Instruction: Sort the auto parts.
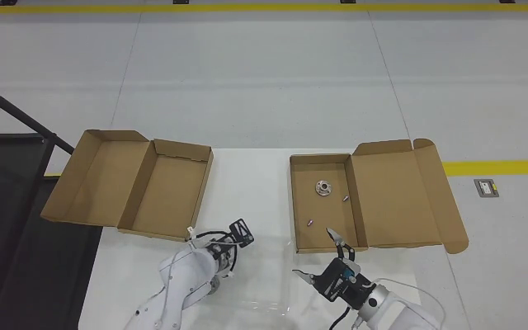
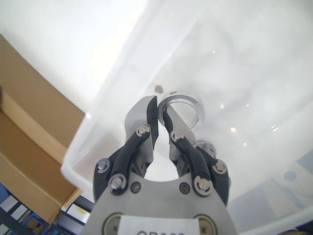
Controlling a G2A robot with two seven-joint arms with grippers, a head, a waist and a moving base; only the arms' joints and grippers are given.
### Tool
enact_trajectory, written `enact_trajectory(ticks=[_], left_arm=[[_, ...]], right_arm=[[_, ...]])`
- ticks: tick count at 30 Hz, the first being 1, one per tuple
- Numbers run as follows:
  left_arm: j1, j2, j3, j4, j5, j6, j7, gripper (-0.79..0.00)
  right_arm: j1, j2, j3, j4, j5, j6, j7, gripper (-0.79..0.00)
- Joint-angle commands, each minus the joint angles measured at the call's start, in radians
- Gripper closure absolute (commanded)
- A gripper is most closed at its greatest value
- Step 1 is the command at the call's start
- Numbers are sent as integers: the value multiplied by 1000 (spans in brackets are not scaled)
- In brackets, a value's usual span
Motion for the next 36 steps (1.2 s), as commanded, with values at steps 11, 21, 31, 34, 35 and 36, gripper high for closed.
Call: enact_trajectory(ticks=[11, 21, 31, 34, 35, 36], left_arm=[[118, 20, -149, -305, -202, -29, 83, 0], [118, 20, -149, -305, -202, -29, 83, 0], [93, 15, -125, -248, -313, -11, 168, 0], [15, 5, -73, -173, -338, 22, 174, 0], [-14, -1, -46, -141, -358, 34, 184, 0], [-48, -7, -19, -108, -368, 47, 189, 0]], right_arm=[[-1, 0, 0, 2, 0, 10, 3, -785], [-100, -1, 27, -35, 18, 201, -272, -785], [-253, 6, 143, 4, 162, 257, -792, -785], [-283, 10, 176, 21, 185, 217, -877, -785], [-292, 11, 187, 28, 189, 206, -897, -785], [-300, 12, 197, 32, 193, 199, -912, -785]])
